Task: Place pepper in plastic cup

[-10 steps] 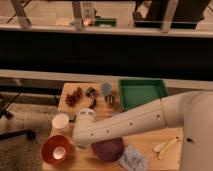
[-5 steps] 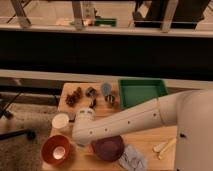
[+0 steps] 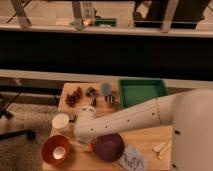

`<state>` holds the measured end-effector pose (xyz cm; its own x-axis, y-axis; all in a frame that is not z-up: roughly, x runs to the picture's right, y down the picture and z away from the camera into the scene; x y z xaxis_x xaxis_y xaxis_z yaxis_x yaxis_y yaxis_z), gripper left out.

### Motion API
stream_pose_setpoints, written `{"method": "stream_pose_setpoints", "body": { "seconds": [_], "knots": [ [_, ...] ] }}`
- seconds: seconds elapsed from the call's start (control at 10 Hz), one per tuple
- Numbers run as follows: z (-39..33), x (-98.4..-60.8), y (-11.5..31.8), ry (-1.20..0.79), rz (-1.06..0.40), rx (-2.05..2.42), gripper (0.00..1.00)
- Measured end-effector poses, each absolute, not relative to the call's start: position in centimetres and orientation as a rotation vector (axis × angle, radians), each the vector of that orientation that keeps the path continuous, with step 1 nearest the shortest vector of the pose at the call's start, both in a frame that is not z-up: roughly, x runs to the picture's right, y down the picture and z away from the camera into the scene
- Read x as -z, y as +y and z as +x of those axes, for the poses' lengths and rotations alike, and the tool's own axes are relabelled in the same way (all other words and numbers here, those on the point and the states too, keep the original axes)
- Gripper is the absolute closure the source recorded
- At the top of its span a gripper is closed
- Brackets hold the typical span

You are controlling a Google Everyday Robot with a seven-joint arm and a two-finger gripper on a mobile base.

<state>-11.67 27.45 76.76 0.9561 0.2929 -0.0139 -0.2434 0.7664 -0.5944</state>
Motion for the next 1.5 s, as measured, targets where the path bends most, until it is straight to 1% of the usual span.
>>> {"method": "stream_pose_setpoints", "body": {
  "seconds": [0.3, 0.4, 0.5, 0.6, 0.9, 1.0, 1.5],
  "knots": [
    [-11.8, -77.8, 27.8, -0.074, -0.648, -0.302, 0.43],
    [-11.9, -77.9, 27.9, -0.073, -0.651, -0.302, 0.46],
    [-11.9, -78.1, 28.1, -0.072, -0.655, -0.299, 0.54],
    [-11.9, -78.2, 28.1, -0.072, -0.657, -0.296, 0.66],
    [-12.0, -78.2, 28.1, -0.071, -0.662, -0.293, 0.96],
    [-12.0, -78.0, 28.0, -0.074, -0.661, -0.293, 1.00],
    [-11.5, -77.1, 27.0, -0.074, -0.657, -0.297, 1.00]
  ]
}}
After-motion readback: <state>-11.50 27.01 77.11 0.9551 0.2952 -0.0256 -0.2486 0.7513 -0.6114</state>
